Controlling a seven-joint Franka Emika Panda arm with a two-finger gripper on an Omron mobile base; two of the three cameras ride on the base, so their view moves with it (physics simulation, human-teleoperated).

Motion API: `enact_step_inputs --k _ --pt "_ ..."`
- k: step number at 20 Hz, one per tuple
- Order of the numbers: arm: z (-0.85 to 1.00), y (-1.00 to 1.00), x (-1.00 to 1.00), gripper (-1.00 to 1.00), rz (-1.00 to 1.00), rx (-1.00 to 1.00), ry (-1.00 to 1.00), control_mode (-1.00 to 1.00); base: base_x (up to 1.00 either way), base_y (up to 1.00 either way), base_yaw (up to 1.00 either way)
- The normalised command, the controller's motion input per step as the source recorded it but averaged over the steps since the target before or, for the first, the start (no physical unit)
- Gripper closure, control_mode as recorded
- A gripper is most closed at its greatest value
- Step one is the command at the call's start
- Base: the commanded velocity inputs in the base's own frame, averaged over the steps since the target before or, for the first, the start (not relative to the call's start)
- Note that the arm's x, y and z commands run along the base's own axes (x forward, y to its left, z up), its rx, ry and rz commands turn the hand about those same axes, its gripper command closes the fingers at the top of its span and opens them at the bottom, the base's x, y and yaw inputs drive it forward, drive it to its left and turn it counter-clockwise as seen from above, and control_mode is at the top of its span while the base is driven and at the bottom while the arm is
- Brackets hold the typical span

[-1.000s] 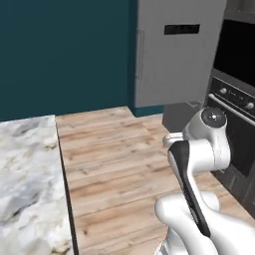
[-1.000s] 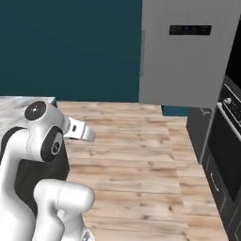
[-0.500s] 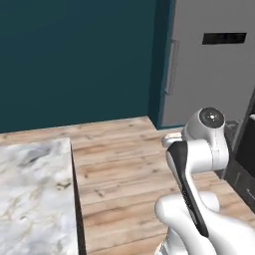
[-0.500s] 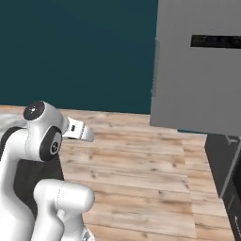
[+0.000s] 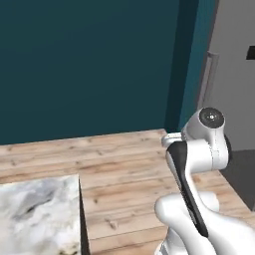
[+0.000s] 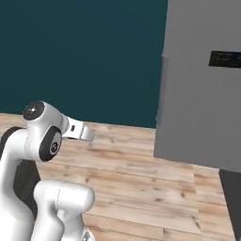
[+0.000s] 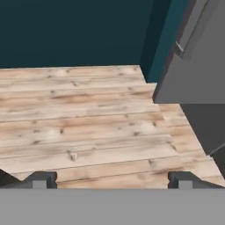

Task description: Pick the kiwi and tangerine from the fridge and place them on the plate next to the blender to make a fruit smoothie.

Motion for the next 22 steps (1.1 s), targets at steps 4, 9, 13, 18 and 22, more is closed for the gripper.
enact_step_inputs --k 4,9,13,18,22 --pt "0.0 0.0 0.0 -1.0 0.0 0.0 0.0 1.0 1.0 0.0 0.12" --pt "0.0 0.0 0.0 -1.0 0.0 0.0 0.0 1.0 1.0 0.0 0.11" --pt "0.0 0.0 0.0 -1.0 0.0 0.0 0.0 1.0 1.0 0.06 0.01" --pt "0.0 0.0 0.0 -1.0 0.0 0.0 0.0 1.0 1.0 0.09 0.0" --pt "0.0 0.0 0.0 -1.0 0.0 0.0 0.0 1.0 1.0 0.08 -0.02"
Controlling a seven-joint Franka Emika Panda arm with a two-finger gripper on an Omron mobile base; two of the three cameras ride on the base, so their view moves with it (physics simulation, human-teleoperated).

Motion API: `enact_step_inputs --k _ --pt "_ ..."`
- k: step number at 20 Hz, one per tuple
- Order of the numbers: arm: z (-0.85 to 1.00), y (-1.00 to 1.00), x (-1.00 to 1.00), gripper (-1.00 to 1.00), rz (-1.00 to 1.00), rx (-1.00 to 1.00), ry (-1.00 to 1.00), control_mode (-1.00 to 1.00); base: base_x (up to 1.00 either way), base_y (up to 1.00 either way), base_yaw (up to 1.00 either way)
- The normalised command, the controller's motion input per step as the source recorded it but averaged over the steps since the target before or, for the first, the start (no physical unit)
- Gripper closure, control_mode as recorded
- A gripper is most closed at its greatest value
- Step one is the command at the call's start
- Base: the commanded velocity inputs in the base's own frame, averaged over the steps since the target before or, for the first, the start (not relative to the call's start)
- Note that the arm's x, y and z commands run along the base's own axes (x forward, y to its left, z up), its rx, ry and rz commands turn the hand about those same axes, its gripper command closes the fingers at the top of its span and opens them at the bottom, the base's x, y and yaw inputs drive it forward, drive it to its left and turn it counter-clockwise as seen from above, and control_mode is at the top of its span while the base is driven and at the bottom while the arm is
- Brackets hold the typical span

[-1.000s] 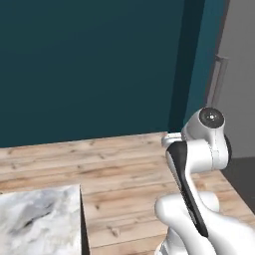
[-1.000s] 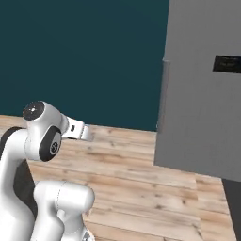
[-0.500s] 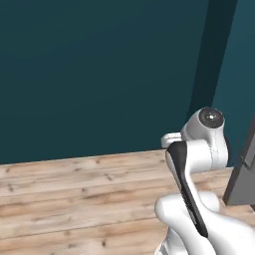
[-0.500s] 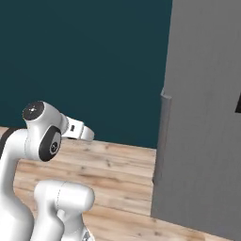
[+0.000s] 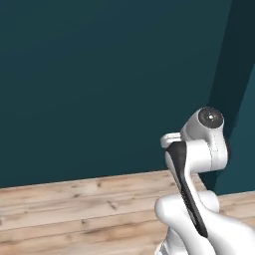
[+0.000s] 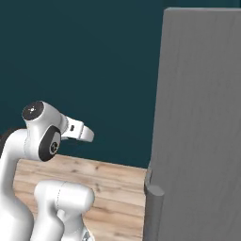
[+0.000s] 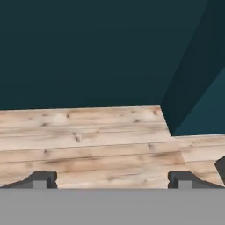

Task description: Pick the kiwi and tangerine from the fridge and place them on the plate next to the blender to make a fruit smoothie.

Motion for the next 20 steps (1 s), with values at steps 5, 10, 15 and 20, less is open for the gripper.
enact_step_inputs --k 5,10,15,20 --pt "0.0 0.0 0.0 -1.0 0.0 0.0 0.0 1.0 1.0 0.17 -0.26" --pt "0.0 0.0 0.0 -1.0 0.0 0.0 0.0 1.0 0.22 0.17 -0.82" --pt "0.0 0.0 0.0 -1.0 0.0 0.0 0.0 1.0 0.0 0.19 -0.95" --pt "0.0 0.0 0.0 -1.0 0.0 0.0 0.0 1.0 0.15 0.25 -0.88"
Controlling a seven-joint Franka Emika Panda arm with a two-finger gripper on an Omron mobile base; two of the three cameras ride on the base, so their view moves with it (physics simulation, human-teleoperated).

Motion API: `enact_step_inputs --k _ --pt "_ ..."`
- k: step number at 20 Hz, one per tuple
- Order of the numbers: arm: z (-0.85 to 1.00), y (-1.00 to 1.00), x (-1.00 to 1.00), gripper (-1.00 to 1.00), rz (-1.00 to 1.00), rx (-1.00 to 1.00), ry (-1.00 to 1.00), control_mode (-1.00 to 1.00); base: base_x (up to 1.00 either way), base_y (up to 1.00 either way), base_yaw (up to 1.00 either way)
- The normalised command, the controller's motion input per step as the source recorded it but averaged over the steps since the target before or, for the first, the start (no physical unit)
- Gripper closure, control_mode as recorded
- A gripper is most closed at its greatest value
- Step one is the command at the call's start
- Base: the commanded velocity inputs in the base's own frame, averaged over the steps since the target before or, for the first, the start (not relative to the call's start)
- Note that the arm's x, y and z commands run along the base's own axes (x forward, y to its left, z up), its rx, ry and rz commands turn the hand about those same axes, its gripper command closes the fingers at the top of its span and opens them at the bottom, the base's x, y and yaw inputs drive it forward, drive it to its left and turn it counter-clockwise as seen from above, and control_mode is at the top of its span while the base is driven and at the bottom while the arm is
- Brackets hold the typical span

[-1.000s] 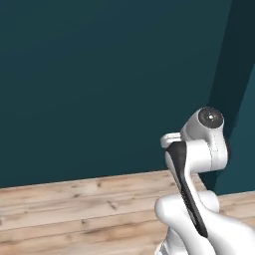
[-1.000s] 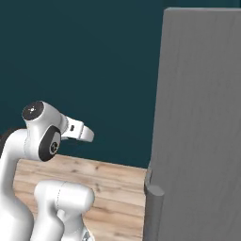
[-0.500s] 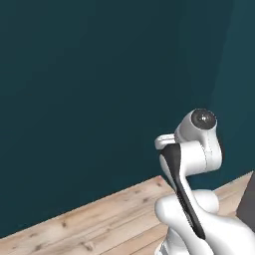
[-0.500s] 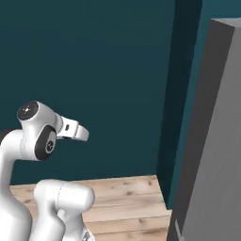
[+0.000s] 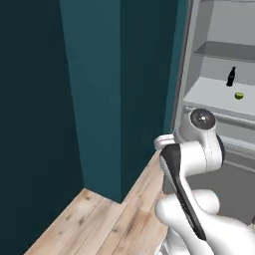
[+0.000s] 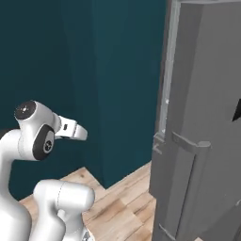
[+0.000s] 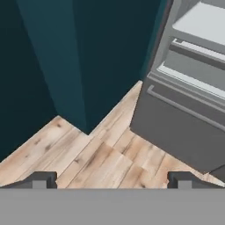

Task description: Pick the kiwi and tangerine from the fridge and place them on the plate next to the blender to make a fruit smoothie.

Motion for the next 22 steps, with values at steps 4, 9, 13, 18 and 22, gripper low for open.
enact_step_inputs --k 4,9,13,18,22 --pt "0.0 0.0 0.0 -1.0 0.0 0.0 0.0 1.0 0.67 0.23 -0.68" --pt "0.0 0.0 0.0 -1.0 0.0 0.0 0.0 1.0 0.5 0.0 -0.36" --pt "0.0 0.0 0.0 -1.0 0.0 0.0 0.0 1.0 0.28 0.0 -0.05" --pt "0.0 0.0 0.0 -1.0 0.0 0.0 0.0 1.0 0.9 0.2 -0.51" --pt "0.0 0.0 0.0 -1.0 0.0 0.0 0.0 1.0 1.0 0.56 -0.45"
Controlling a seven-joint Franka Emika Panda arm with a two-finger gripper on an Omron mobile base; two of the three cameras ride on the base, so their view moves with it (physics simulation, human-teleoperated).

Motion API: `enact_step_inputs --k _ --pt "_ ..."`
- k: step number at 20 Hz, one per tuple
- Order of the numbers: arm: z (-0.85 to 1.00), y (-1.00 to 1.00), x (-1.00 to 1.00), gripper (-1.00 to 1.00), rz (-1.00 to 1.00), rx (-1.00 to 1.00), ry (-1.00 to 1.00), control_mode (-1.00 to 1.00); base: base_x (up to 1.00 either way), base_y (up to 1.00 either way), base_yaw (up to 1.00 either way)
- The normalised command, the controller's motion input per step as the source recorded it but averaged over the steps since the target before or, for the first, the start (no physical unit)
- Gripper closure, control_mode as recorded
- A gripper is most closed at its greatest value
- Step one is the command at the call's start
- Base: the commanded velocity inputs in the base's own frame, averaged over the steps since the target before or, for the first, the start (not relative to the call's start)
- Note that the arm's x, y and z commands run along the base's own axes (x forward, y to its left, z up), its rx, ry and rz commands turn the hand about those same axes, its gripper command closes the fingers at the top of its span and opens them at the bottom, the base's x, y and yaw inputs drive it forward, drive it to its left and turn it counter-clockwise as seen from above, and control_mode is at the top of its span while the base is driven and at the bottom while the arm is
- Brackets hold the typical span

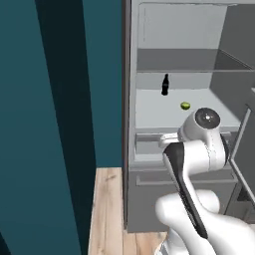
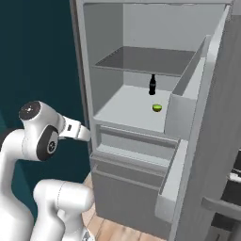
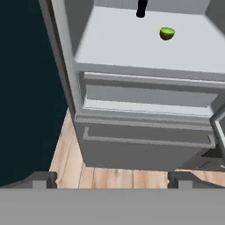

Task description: Pick the kiwi and tangerine from the fridge and place them on the plate next to the blender to make a fruit smoothie.

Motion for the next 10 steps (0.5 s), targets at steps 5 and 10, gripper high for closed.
enact_step_inputs --k 5,10 --pt "0.0 0.0 0.0 -1.0 0.0 0.0 0.0 1.0 0.65 0.17 -0.41" --pt "0.0 0.0 0.0 -1.0 0.0 0.0 0.0 1.0 0.27 0.0 -0.35"
